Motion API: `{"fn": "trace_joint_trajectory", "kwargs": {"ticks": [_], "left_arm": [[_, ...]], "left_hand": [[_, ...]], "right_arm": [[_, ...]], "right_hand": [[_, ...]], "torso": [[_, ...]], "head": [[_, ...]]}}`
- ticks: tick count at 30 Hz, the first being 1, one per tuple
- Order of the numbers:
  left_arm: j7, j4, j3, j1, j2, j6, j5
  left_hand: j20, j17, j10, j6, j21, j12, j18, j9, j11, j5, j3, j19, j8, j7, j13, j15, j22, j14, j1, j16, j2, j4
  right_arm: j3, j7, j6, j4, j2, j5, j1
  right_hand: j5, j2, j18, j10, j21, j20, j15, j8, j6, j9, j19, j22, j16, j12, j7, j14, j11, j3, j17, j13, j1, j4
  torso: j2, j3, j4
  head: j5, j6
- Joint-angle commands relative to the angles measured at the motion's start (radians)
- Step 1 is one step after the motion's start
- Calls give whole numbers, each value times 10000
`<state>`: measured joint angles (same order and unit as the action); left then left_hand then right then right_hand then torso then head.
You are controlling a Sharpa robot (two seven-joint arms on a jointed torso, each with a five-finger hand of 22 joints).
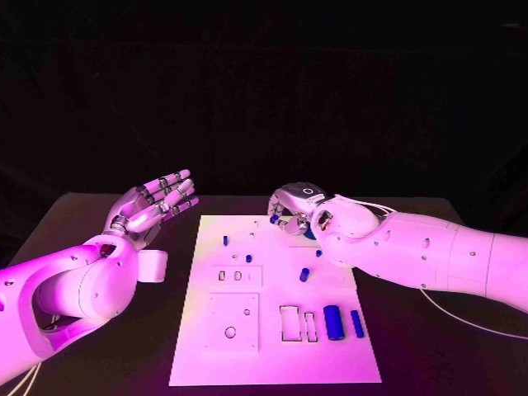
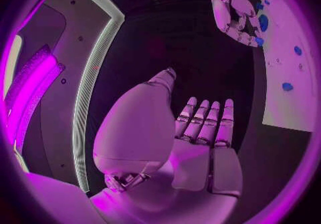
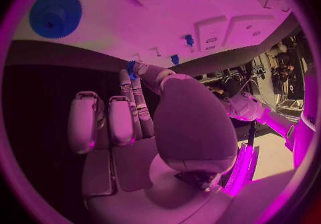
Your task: Assemble the parts on the task board
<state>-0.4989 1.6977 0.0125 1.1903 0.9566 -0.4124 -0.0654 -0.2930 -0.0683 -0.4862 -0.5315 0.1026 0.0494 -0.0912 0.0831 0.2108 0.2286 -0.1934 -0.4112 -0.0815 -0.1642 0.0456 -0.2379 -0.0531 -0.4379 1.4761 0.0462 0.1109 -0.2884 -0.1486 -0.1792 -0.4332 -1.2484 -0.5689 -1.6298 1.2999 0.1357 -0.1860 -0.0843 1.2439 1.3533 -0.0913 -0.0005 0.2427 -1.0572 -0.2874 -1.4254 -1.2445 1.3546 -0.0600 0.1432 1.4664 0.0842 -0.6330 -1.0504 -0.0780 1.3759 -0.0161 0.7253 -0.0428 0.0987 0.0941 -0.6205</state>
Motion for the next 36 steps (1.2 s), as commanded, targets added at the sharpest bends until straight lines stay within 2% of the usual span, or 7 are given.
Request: {"fn": "trace_joint_trajectory", "kwargs": {"ticks": [1, 4, 12, 19, 27, 33, 36], "left_arm": [[-108, 13, 10, 18, -47, 41, -37], [-104, 3, 10, 18, -71, 50, -37], [-95, -12, 10, 18, -108, 76, -38], [-85, -36, 11, 18, -133, 85, -38], [-79, -45, 11, 20, -158, 85, -37], [-75, -83, 12, 51, -181, 80, -37], [-68, -66, 11, 115, -179, 80, -37]], "left_hand": [[15, 13, 39, -17, -15, -56, 74, 6, 51, -13, 18, -63, -48, -857, -8, -62, -1, 39, 46, -19, 19, 49], [15, 13, 39, -17, -15, -56, 74, 6, 51, -13, 18, -63, -48, -857, -8, -62, -1, 39, 46, -19, 19, 49], [13, 16, 44, -12, -14, -59, 73, 5, 50, -14, 16, -64, -46, -854, -9, -53, -2, 50, 53, -21, 19, 54], [13, 16, 44, -12, -14, -59, 73, 5, 50, -14, 16, -64, -46, -854, -9, -53, -2, 50, 53, -21, 19, 54], [10, 22, 58, -22, -13, -60, 75, 5, 56, -15, 15, -63, -46, -855, -10, -11, -1, 63, 62, -23, 19, 58], [10, 22, 58, -22, -13, -60, 75, 5, 56, -15, 15, -63, -46, -855, -10, -11, -1, 63, 62, -23, 19, 58], [10, 22, 58, -22, -13, -60, 75, 5, 56, -15, 15, -63, -46, -855, -10, -11, -1, 63, 62, -23, 19, 58]], "right_arm": [[8, -37, -150, 239, 230, -43, 6], [10, 12, -6, 525, 514, 14, -13], [10, 119, 234, 1163, 1031, 143, -106], [11, 181, 321, 1566, 1327, 222, -180], [11, 273, 400, 1843, 1503, 330, -206], [11, 248, 351, 1947, 1586, 349, -207], [11, 222, 302, 1970, 1617, 347, -197]], "right_hand": [[8, -59, 175, 155, 70, -10, -61, 30, -17, -8, -29, -12, 38, -28, 21, 177, -94, -44, -19, -63, 17, -1], [-33, -56, 172, 132, 64, -16, -55, 26, 5, -23, -18, -4, 41, -23, 26, 175, -89, -68, -8, -58, -5, 7], [-138, -66, 172, 114, 68, -24, -50, 28, 26, -55, -11, -15, 49, -24, 30, 172, -81, -88, 7, -53, -58, 17], [-154, -84, 164, 83, 43, -31, -43, 18, 57, -69, 12, 19, 48, -18, 39, 167, -71, -93, 29, -45, -106, 13], [-152, -86, 161, 76, 36, -33, -42, 16, 64, -71, 18, 30, 47, -17, 40, 166, -70, -97, 33, -44, -113, 13], [-145, -83, 164, 59, 44, -36, -39, 11, 77, -77, 15, 16, 53, -14, 43, 166, -66, -108, 27, -39, -124, 14], [-145, -83, 164, 59, 44, -36, -39, 11, 77, -77, 15, 16, 53, -14, 43, 166, -66, -108, 27, -39, -124, 14]], "torso": [[19, 8, 11], [25, 19, 22], [25, 1, 32], [24, 1, 38], [24, -7, 14], [32, 0, 3], [69, -14, -6]], "head": [[19, 3], [14, -9], [-11, -58], [-31, -68], [-138, -107], [-147, -88], [-152, -33]]}}
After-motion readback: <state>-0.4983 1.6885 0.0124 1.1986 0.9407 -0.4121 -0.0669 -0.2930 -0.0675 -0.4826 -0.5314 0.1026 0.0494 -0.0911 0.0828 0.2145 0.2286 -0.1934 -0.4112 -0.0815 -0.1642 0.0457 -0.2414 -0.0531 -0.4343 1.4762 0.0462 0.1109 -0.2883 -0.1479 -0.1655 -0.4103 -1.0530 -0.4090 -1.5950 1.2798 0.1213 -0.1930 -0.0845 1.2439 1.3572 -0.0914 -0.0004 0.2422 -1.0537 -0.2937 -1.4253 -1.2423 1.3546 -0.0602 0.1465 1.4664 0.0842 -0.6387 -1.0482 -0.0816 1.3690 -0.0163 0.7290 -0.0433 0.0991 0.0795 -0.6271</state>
